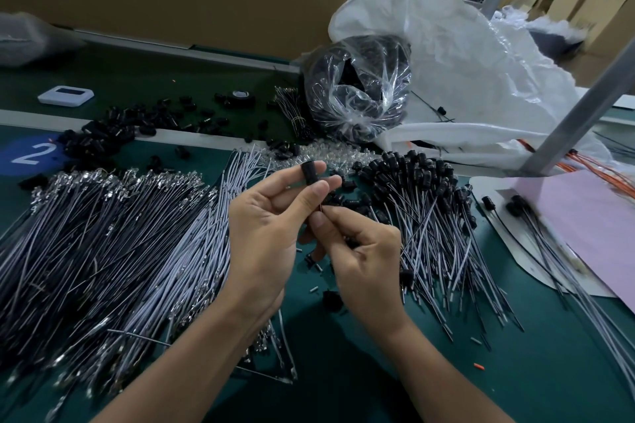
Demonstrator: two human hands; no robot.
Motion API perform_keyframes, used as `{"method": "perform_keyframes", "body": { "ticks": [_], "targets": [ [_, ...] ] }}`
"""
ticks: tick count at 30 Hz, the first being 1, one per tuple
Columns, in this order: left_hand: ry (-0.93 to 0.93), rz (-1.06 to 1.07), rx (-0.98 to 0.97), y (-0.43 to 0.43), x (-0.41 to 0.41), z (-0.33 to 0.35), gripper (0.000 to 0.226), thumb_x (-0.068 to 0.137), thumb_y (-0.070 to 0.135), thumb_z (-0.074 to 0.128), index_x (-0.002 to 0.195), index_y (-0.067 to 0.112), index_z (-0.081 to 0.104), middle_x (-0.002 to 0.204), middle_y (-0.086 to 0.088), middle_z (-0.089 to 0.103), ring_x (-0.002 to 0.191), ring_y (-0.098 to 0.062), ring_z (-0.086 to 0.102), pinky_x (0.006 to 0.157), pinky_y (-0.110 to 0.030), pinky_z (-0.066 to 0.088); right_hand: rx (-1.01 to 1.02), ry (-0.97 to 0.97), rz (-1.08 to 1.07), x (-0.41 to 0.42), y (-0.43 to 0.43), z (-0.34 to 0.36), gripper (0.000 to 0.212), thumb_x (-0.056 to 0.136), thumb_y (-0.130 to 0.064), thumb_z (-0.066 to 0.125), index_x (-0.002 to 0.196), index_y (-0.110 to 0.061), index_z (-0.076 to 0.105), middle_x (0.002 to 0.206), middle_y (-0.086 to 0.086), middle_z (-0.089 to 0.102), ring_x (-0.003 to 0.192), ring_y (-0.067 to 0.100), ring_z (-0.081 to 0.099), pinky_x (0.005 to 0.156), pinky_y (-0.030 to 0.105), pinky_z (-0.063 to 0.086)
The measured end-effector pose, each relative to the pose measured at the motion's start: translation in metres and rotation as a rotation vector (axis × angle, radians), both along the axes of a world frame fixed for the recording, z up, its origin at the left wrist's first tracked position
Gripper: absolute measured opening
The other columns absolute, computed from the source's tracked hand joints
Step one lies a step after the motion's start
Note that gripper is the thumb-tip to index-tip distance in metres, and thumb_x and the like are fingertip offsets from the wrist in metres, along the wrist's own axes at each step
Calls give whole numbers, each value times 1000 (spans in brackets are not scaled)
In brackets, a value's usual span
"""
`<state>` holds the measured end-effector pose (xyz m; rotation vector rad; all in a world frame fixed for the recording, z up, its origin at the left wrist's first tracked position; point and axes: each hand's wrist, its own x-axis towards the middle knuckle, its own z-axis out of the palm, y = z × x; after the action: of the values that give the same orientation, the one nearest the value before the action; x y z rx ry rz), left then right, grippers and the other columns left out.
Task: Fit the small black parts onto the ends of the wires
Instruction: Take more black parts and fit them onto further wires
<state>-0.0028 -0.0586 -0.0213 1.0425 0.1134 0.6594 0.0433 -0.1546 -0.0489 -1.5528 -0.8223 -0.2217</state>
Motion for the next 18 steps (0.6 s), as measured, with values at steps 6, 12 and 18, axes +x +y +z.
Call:
{"method": "perform_keyframes", "body": {
  "ticks": [6, 12, 18],
  "targets": [
    [24, -3, -29, 6, 2, -2, 23, 71, 19, 74, 93, 15, 77, 90, -13, 77, 91, -21, 74, 74, -21, 57, -65, -59, -24, 2, 0, -1, 20, 91, -9, 62, 76, 3, 69, 61, 14, 64, 52, 32, 56, 48, 44, 43],
    [41, 50, -83, 12, 6, -4, 25, 75, 18, 69, 97, 7, 72, 89, -9, 77, 88, -17, 73, 75, -19, 55, -183, -104, 20, 10, -1, 6, 12, 91, -7, 65, 98, -6, 76, 70, 1, 72, 56, 13, 63, 52, 38, 52],
    [46, 100, -268, 37, 4, -1, 14, 86, 10, 63, 98, 5, 68, 86, -5, 76, 59, -8, 66, 50, -15, 50, -554, 56, 407, 20, -13, 32, 18, 97, -24, 59, 86, -24, 73, 66, -7, 69, 57, 14, 63, 54, 22, 48]
  ]
}}
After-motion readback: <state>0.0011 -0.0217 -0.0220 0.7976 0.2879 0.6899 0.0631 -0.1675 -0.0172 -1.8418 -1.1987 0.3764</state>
